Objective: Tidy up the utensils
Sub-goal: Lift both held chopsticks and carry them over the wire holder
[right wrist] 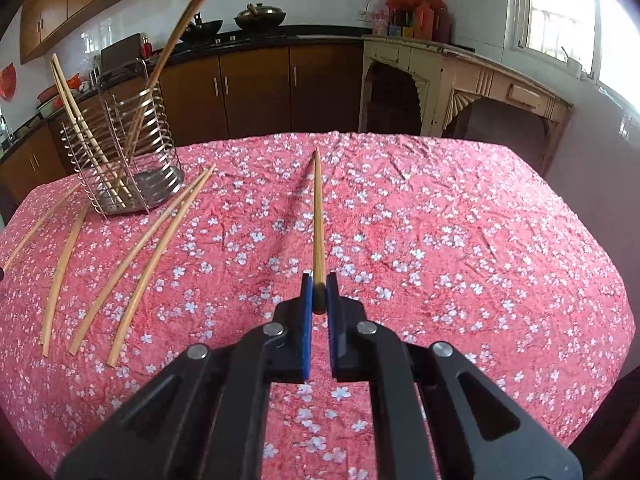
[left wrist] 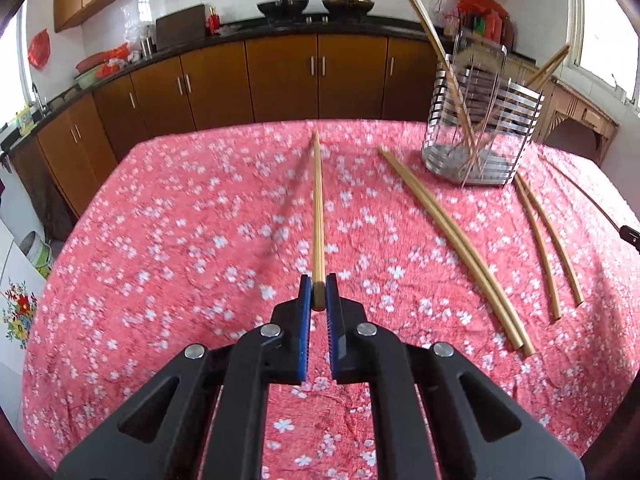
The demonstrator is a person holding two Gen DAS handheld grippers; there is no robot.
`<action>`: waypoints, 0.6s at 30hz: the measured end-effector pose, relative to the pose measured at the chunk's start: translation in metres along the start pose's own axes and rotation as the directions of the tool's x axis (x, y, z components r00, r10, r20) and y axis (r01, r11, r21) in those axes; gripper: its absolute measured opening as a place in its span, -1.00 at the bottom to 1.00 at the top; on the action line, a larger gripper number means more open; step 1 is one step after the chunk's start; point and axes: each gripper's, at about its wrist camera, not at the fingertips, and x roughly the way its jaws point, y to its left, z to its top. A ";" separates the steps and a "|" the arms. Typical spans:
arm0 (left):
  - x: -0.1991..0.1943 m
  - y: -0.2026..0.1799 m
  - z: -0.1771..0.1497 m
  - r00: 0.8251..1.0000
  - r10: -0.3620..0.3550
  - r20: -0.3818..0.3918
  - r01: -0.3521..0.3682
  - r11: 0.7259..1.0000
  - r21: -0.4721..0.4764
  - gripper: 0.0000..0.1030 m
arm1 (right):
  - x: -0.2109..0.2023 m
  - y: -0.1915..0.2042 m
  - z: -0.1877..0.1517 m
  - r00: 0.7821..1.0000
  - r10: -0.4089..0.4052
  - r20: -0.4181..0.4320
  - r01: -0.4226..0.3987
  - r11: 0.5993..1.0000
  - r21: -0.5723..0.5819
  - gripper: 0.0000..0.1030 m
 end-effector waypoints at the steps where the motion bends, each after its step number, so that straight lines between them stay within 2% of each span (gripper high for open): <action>1: -0.007 0.001 0.003 1.000 -0.001 0.024 0.001 1.000 -0.004 -0.86 | -0.007 -0.001 0.003 1.000 -0.001 0.019 0.001 1.000 -0.003 -0.85; 8: -0.050 0.015 0.034 0.983 0.001 0.185 0.008 0.999 -0.047 -0.86 | -0.056 -0.004 0.036 0.984 -0.006 0.178 0.008 1.000 -0.008 -0.85; 15: -0.077 0.025 0.072 0.950 0.028 0.310 0.001 0.996 -0.092 -0.86 | -0.080 -0.006 0.075 0.962 0.002 0.273 -0.006 1.000 0.012 -0.85; 18: -0.084 0.029 0.085 0.942 0.038 0.334 -0.005 0.995 -0.099 -0.86 | -0.085 -0.008 0.088 0.955 0.013 0.296 -0.022 0.999 0.027 -0.85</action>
